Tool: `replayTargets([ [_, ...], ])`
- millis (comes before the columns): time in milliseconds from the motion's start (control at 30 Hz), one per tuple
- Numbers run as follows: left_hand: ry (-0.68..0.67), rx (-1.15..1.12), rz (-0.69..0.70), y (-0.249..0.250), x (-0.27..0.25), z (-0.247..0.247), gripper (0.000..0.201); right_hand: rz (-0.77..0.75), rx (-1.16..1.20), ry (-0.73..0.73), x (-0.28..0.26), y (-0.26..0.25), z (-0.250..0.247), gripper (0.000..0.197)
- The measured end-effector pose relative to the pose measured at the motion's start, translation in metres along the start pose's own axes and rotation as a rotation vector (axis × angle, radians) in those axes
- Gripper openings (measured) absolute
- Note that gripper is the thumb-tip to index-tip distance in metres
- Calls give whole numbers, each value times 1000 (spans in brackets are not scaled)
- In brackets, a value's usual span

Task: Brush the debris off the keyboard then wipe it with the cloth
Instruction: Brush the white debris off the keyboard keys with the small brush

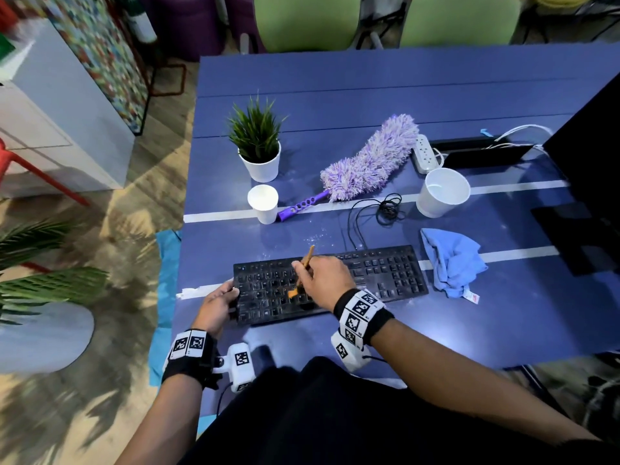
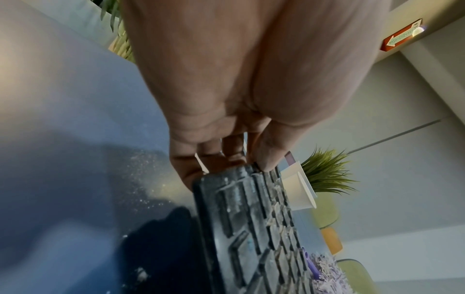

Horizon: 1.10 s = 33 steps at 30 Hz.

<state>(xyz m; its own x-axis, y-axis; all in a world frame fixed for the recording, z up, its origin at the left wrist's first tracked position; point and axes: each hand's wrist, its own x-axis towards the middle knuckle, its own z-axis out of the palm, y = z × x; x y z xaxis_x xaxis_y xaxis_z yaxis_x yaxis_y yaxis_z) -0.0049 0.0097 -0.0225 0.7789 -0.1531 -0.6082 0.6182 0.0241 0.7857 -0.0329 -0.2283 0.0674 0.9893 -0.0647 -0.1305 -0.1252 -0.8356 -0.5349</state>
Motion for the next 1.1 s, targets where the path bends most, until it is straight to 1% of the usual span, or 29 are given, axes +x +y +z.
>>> replayTargets([
  [33, 2, -3, -3, 0, -1, 0, 34, -23, -27, 26, 0, 1, -2, 48],
  [67, 7, -4, -8, -1, -1, -1, 34, -29, 22, 15, 1, 3, -4, 46],
  [100, 6, -7, -11, -2, -2, -1, 35, -40, 127, -4, 1, 6, -5, 42],
  [133, 6, -5, -14, -3, -1, -2, 35, -38, 215, -51, 0, 7, -6, 37],
  [167, 4, -6, -16, -3, 0, -2, 36, -49, 248, -99, -1, 9, -6, 35],
  [233, 5, -5, -20, -2, 0, -2, 37, -52, 111, -141, -3, 12, -7, 40],
  [267, 8, -2, -21, -2, -1, -2, 37, -31, 19, -115, -4, 14, -9, 44],
  [300, 12, -4, -20, -1, -2, -1, 38, -8, -13, -59, -3, 16, -11, 45],
  [333, 14, -6, -21, 0, -3, 0, 39, 22, 23, -25, 0, 18, -12, 46],
  [367, 12, -11, -22, 0, -3, 0, 40, 52, 130, -11, 2, 22, -11, 44],
  [433, 6, -13, -23, 1, -3, 1, 41, 84, 318, -44, 4, 23, -14, 36],
  [467, 7, -9, -24, 2, -3, 0, 41, 90, 326, -81, 4, 24, -16, 34],
  [500, 5, -2, -26, 3, -4, 1, 40, 91, 280, -103, 3, 26, -19, 34],
  [533, 7, 6, -27, 3, -4, 1, 40, 107, 175, -104, 2, 28, -23, 37],
  [600, 6, 16, -29, 2, -5, 2, 39, 144, -36, -25, 3, 38, -32, 43],
  [633, 7, 13, -26, 2, -7, 2, 38, 169, -46, 23, 7, 45, -36, 44],
  [733, 13, 23, -24, 3, -8, 2, 37, 253, 154, 155, 17, 61, -48, 43],
  [767, 13, 27, -19, 3, -8, 2, 37, 253, 206, 198, 19, 66, -51, 41],
  [833, 13, 29, -5, 4, -8, 3, 39, 227, 231, 252, 20, 72, -58, 37],
  [900, 19, 36, 9, 6, -9, 3, 40, 208, 224, 252, 18, 80, -60, 37],
  [1033, 48, 38, 23, 8, -8, 4, 40, 206, 163, 68, 11, 88, -56, 36],
  [1067, 56, 43, 24, 8, -8, 3, 39, 202, 184, 79, 9, 87, -55, 35],
  [1100, 58, 48, 25, 8, -8, 3, 39, 190, 218, 127, 7, 86, -54, 33],
])
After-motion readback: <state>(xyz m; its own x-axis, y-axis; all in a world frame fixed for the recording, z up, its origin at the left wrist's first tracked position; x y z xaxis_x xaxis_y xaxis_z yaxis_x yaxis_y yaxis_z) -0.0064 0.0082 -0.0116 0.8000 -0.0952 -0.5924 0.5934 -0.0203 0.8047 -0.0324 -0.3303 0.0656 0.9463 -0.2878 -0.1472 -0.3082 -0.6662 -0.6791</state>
